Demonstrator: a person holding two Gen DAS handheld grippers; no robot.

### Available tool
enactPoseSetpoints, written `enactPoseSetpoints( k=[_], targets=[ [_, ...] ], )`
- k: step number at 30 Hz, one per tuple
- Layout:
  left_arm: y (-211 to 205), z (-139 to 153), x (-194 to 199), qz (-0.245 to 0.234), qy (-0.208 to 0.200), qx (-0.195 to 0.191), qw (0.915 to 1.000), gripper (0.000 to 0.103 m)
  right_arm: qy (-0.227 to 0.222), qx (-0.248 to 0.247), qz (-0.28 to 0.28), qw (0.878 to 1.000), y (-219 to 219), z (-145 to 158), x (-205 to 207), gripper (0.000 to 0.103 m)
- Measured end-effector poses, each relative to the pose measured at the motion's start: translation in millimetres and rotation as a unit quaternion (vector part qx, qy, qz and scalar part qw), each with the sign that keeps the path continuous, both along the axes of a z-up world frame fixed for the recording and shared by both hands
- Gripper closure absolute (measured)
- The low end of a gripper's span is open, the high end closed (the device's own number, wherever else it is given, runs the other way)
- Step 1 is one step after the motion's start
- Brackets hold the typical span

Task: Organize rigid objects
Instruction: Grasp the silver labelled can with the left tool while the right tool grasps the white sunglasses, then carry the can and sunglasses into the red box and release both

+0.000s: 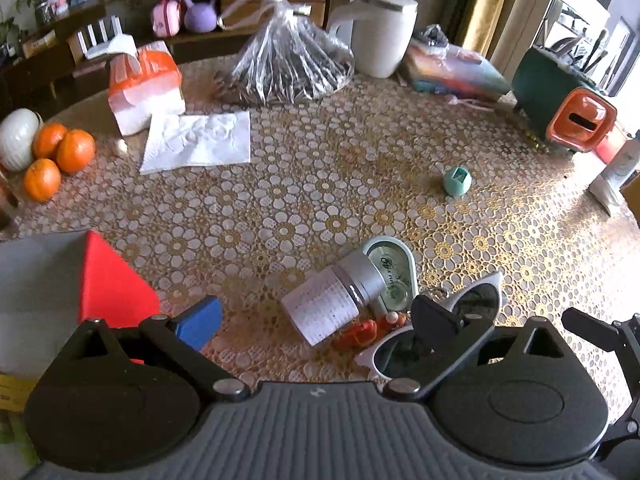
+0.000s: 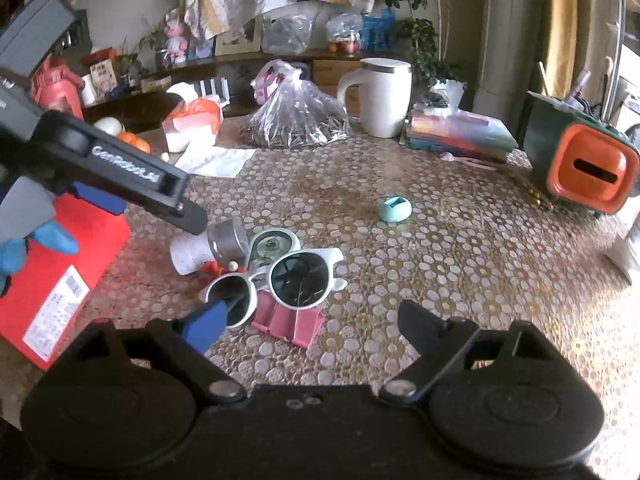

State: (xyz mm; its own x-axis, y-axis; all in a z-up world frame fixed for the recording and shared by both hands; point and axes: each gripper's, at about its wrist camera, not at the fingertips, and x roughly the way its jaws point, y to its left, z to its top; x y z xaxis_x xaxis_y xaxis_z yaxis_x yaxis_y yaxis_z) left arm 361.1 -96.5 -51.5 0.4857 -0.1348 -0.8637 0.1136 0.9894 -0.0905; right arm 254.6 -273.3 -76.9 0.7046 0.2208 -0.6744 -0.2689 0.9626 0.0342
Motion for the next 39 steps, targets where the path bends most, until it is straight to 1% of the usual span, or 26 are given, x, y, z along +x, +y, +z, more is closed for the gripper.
enactPoseSetpoints(
  k=[1, 2, 3, 11, 14, 25, 30, 32, 33, 35, 36, 38, 39],
  targets=[
    [0, -3, 3, 0.003, 0.003, -0.001, 1.0, 0.002, 0.003, -0.003, 0.002, 1.0, 1, -2, 4, 0.016],
    [0, -6, 6, 0.006, 0.007, -0.003, 1.0, 0.002, 0.006, -0.004, 0.002, 1.0, 2, -4, 7, 0.02],
    [0, -9, 8, 0.008, 0.009, -0.006, 0.9999, 0.002, 0.008, -0.007, 0.003, 1.0, 2, -7, 11, 0.021],
    [-7, -25, 19, 0.01, 0.02, -0.012, 0.9997, 0.002, 0.008, -0.036, 0.012, 0.999, 10, -20, 26, 0.021],
    [-8, -30, 22, 0.009, 0.024, -0.009, 0.9996, 0.002, 0.011, -0.041, 0.016, 0.999, 12, -24, 31, 0.023],
    [-6, -43, 28, 0.008, 0.032, -0.013, 0.9994, 0.002, 0.007, -0.056, 0.025, 0.998, 25, -32, 43, 0.026],
    [-6, -44, 27, 0.004, 0.022, -0.015, 0.9996, 0.003, 0.006, -0.056, 0.028, 0.998, 29, -34, 45, 0.033],
    [-6, -44, 27, 0.002, 0.019, -0.016, 0.9997, 0.009, 0.006, -0.055, 0.032, 0.998, 30, -34, 45, 0.037],
    [-6, -43, 27, 0.001, 0.018, -0.021, 0.9996, 0.01, 0.005, -0.054, 0.034, 0.998, 31, -33, 44, 0.041],
    [-5, -42, 25, 0.001, 0.017, -0.026, 0.9995, 0.014, 0.005, -0.053, 0.036, 0.998, 32, -33, 43, 0.044],
    [-5, -41, 24, -0.001, 0.015, -0.029, 0.9995, 0.017, 0.004, -0.053, 0.036, 0.998, 32, -33, 43, 0.045],
    [-6, -39, 23, -0.006, 0.012, -0.034, 0.9993, 0.025, 0.004, -0.052, 0.036, 0.998, 33, -33, 42, 0.047],
    [-7, -38, 22, -0.008, 0.01, -0.034, 0.9994, 0.026, 0.003, -0.052, 0.036, 0.998, 33, -32, 42, 0.047]
  ],
)
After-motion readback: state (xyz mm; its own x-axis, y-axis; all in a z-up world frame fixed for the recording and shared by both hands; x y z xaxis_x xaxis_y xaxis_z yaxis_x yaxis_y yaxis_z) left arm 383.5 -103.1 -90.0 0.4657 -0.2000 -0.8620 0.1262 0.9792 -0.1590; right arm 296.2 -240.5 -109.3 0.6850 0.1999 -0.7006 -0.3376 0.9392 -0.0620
